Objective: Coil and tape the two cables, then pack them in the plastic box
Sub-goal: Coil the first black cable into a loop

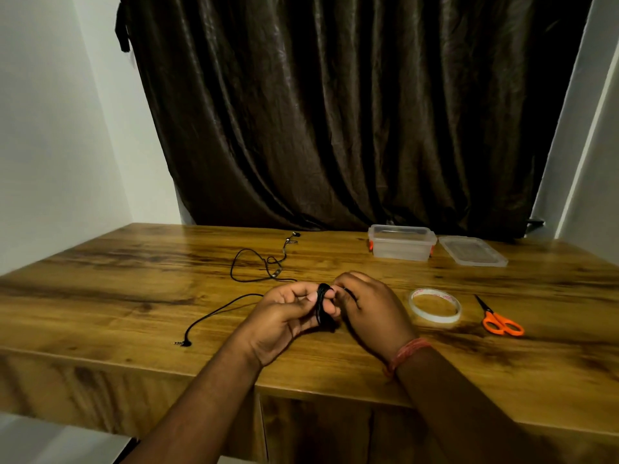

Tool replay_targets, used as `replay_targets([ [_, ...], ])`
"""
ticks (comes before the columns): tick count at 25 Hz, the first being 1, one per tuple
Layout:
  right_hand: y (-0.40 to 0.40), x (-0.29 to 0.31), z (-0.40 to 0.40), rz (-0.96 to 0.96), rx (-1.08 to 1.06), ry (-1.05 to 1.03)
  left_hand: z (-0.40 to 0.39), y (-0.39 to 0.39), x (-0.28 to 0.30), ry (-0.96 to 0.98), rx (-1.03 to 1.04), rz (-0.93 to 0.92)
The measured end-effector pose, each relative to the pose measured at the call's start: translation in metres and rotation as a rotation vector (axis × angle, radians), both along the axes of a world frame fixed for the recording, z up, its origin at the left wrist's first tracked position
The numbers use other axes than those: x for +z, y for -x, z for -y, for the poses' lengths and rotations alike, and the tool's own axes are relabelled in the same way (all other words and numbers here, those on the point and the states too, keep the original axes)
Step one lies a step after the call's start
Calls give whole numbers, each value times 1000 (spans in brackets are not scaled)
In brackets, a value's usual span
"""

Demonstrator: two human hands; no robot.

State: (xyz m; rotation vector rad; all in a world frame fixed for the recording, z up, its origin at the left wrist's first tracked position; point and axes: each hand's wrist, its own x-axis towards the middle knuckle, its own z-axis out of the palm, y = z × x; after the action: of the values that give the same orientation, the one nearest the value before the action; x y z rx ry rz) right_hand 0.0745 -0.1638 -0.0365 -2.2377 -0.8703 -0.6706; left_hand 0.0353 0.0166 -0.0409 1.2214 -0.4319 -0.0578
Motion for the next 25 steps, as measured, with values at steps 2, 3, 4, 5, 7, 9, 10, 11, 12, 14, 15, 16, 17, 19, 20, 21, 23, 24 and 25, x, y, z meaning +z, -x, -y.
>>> replay_targets([
  [2,0,-3,-3,-24,33,88,-2,0,2,95,25,6],
  [3,0,-5,-4,-29,50,129,-1,0,4,138,49,7],
  [4,0,-6,-5,-30,61,173,-1,-1,4,184,81,1],
  [5,0,-7,-6,-30,68,219,-1,-2,5,233,116,-7],
  [7,2,-8,-8,-19,87,279,-2,-6,6,299,192,-5],
  [9,3,-7,-10,15,109,307,-4,-10,5,305,261,15],
  [10,5,-7,-10,33,119,314,-4,-11,4,288,293,13],
  [11,6,-6,-10,48,131,314,-3,-12,3,256,323,3],
  [12,7,-6,-10,64,139,311,-2,-14,1,208,353,-8],
  [14,9,-4,-9,110,138,304,2,-15,-4,85,392,1],
  [15,10,-3,-9,137,129,299,3,-15,-6,19,405,19],
  [16,10,-2,-9,164,114,292,4,-17,-10,-46,417,40],
  [17,11,-1,-9,188,98,286,5,-18,-12,-108,425,57],
  [19,11,1,-8,234,67,270,5,-18,-14,-210,410,91],
  [20,12,2,-8,250,51,256,6,-19,-15,-268,403,115],
  [21,12,3,-7,260,37,239,6,-19,-15,-324,397,139],
  [23,12,6,-4,257,13,213,8,-17,-17,-373,360,155],
  [24,11,7,-3,252,3,204,9,-17,-17,-367,336,144],
  [25,11,8,-2,249,-3,188,10,-17,-18,-344,303,129],
])
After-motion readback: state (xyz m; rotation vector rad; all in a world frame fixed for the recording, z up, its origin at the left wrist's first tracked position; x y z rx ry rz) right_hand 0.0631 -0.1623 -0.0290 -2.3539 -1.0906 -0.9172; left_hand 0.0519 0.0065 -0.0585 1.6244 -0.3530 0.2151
